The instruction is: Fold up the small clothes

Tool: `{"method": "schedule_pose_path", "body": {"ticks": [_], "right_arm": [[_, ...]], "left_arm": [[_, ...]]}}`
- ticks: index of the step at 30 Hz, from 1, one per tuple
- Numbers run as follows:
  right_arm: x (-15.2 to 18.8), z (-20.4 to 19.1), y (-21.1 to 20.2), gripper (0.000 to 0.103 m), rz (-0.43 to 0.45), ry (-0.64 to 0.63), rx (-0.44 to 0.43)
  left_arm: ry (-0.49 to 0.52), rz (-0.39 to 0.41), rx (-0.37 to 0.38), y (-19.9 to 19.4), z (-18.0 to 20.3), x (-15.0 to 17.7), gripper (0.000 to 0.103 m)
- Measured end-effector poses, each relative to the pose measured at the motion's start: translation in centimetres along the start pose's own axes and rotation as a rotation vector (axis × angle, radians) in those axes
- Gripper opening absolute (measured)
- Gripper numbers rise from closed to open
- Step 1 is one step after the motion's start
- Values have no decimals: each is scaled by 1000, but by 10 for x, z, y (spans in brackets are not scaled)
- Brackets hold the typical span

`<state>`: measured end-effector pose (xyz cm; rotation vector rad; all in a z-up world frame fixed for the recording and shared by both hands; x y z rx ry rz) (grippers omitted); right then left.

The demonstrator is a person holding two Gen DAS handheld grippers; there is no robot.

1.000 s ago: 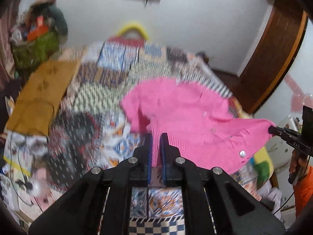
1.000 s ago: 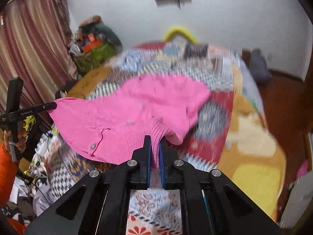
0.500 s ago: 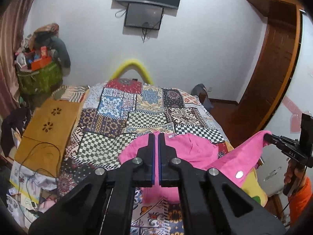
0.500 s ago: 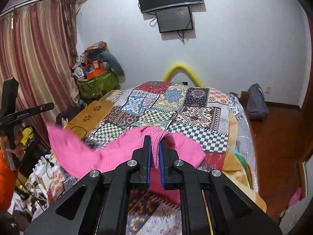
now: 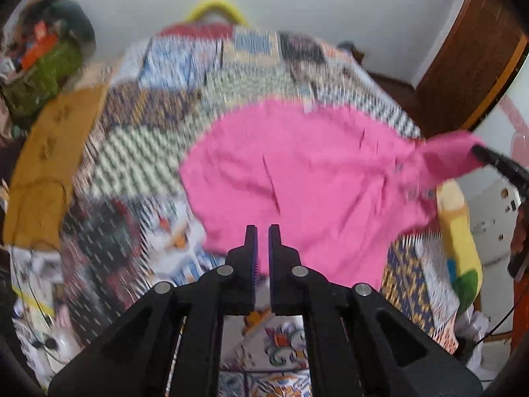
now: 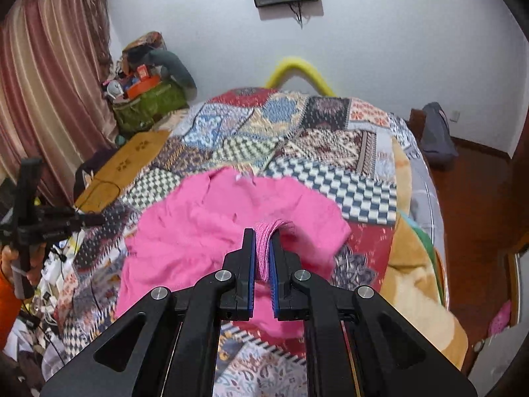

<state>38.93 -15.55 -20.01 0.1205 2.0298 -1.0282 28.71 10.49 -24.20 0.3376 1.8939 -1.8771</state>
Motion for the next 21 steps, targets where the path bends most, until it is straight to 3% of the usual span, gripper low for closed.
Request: {"method": "schedule_pose_path", "body": {"ticks": [1, 3, 14, 16, 18, 21], "right_arm": [[4, 1, -1, 7, -5, -1, 5], [12, 2, -5, 7, -11, 0, 2], [52, 8, -15, 7, -31, 39, 2], [55, 8, -17, 7, -31, 45, 0], [55, 7, -19, 7, -28, 47, -3], [56, 5, -22, 7, -20, 44, -4]], "left_arm": [[-2, -19, 0, 5, 3, 8, 17], [-14, -59, 0, 13, 8, 28, 40], [1, -127, 92, 24, 56, 79, 43], [-7, -121, 101, 25, 61, 79, 39], [-2, -113, 123, 25, 67, 78, 18], [-7, -107, 146, 25, 73, 76, 5]]}}
Point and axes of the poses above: each gripper's, at about its wrist camera, not at the fingertips, and y roughly the way its jaws point, z to its right, x to its underside, the point moved 8 cm from there along y, roughly the way its jaws point, and after that the axes turned 7 degrees about -x, right-handed, at the moved point
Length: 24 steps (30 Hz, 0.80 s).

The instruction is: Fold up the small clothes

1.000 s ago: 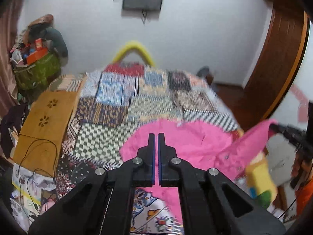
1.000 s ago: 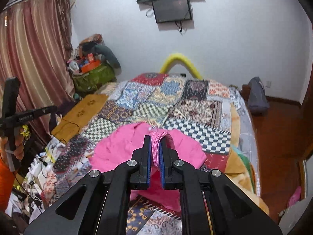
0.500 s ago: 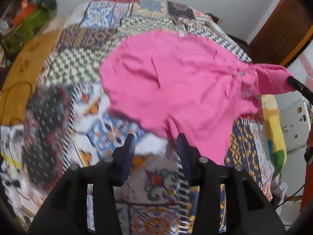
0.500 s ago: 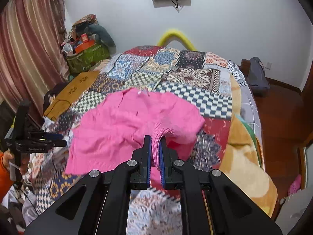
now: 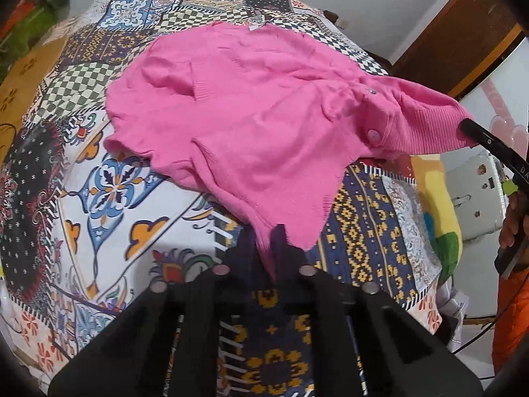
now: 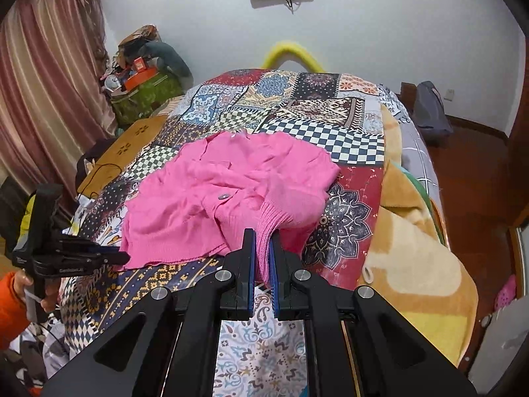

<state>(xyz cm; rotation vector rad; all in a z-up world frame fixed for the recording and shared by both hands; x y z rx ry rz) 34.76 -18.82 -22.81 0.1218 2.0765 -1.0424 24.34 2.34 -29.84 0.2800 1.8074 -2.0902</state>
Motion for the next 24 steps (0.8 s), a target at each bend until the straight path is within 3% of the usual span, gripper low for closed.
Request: {"method": "schedule_pose_path", "body": {"ticks": [6, 12, 18, 24], "right_arm": [[-3, -5, -9, 7, 24, -14, 3], [-21, -16, -31, 7, 88, -48, -1], [-52, -30, -44, 6, 165, -69, -19], [-82, -32, -28, 6, 187, -83, -8]], "left_arm": [[12, 51, -21, -21, -4, -4, 2], [5, 225, -59, -97, -23, -24, 1], [-40, 390, -88, -169, -44, -69, 1], [-86, 449, -151, -185, -60, -133, 1]]}}
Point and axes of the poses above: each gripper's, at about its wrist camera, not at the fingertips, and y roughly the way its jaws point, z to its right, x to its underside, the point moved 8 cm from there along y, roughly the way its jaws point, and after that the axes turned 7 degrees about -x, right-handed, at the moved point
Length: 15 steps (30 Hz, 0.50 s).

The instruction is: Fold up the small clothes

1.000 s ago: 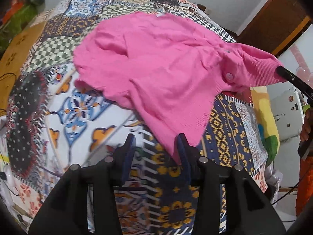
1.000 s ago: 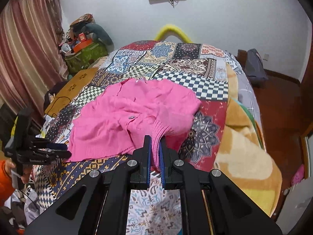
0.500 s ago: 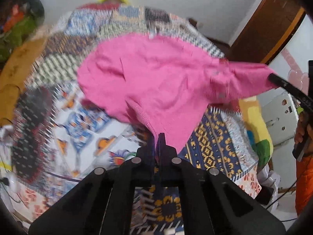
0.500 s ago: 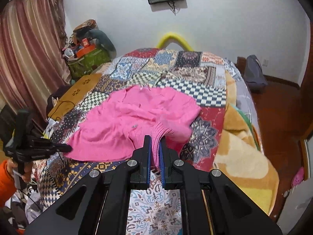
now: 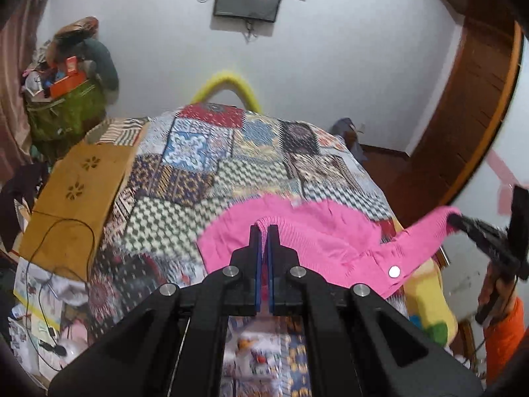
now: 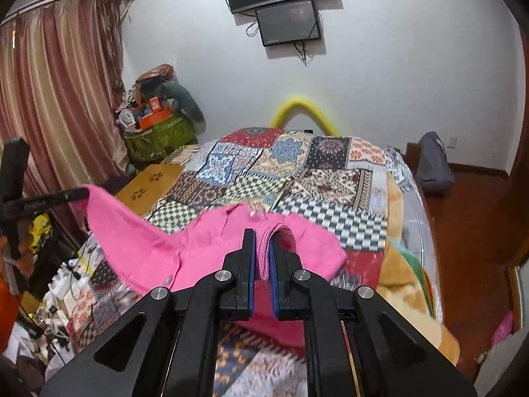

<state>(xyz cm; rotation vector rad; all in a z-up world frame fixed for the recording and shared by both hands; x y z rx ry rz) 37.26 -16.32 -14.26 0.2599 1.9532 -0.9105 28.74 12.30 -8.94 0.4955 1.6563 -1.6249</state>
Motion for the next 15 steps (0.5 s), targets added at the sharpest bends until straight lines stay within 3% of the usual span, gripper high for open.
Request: {"method": "schedule_pose_path", "body": {"ticks": [6, 15], "right_arm": [[-20, 23, 43, 7, -30, 13, 22], [-23, 78, 134, 7, -148, 48, 83]], "left_arm": [[-13, -49, -72, 74, -9, -34, 1], [-47, -235, -122, 215, -28, -30, 1]]}}
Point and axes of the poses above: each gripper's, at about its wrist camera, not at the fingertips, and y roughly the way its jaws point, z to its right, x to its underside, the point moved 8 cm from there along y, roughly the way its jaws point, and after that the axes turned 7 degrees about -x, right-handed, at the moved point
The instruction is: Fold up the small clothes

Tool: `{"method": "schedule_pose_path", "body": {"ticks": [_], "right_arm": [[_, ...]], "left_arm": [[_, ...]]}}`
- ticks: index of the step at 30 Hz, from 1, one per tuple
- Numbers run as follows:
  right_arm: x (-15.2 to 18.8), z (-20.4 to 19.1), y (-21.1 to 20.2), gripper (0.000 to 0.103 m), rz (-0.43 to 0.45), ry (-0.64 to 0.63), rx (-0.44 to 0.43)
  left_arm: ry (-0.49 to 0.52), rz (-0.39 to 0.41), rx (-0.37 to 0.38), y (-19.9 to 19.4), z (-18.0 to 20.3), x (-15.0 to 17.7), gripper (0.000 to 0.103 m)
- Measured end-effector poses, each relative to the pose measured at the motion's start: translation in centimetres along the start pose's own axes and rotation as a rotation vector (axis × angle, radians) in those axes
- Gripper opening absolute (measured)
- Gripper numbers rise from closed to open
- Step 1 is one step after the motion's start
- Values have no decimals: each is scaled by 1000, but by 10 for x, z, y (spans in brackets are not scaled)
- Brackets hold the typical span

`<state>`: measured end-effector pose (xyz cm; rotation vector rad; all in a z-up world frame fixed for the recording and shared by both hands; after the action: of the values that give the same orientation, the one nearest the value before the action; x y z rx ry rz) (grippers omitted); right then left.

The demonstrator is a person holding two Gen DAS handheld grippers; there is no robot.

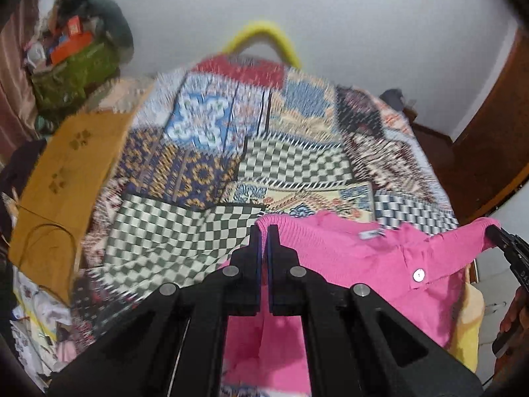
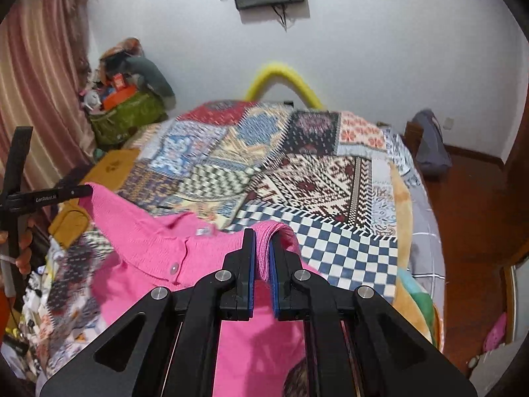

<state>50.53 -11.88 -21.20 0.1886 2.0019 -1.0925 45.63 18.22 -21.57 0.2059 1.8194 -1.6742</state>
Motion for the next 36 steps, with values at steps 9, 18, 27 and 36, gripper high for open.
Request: {"method": "schedule_pose_path", "body": {"ticks": [9, 18, 27, 36], "right_arm": [[11, 45, 58, 8, -111, 50, 54], [28, 33, 14, 42, -108, 42, 30], [86, 11, -22, 45, -168, 25, -8], [163, 1, -1, 42, -292, 109, -62]], "left_arm": [[33, -73, -79, 90, -4, 3, 10], [97, -75, -34, 51, -18, 42, 50], [169, -107, 38, 8, -10, 114, 59], [151, -143, 48, 23, 4, 151, 40]]}}
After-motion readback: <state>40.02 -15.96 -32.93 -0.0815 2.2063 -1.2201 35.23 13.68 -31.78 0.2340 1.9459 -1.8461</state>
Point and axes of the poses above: each gripper's, at about its wrist camera, not at the fingertips, and y roughly the way its jaws point, z to its right, x to its underside, the point moved 8 cm from there along y, roughly the way its jaws point, and after that the axes turned 7 degrees about -x, right-handed, at the moved point
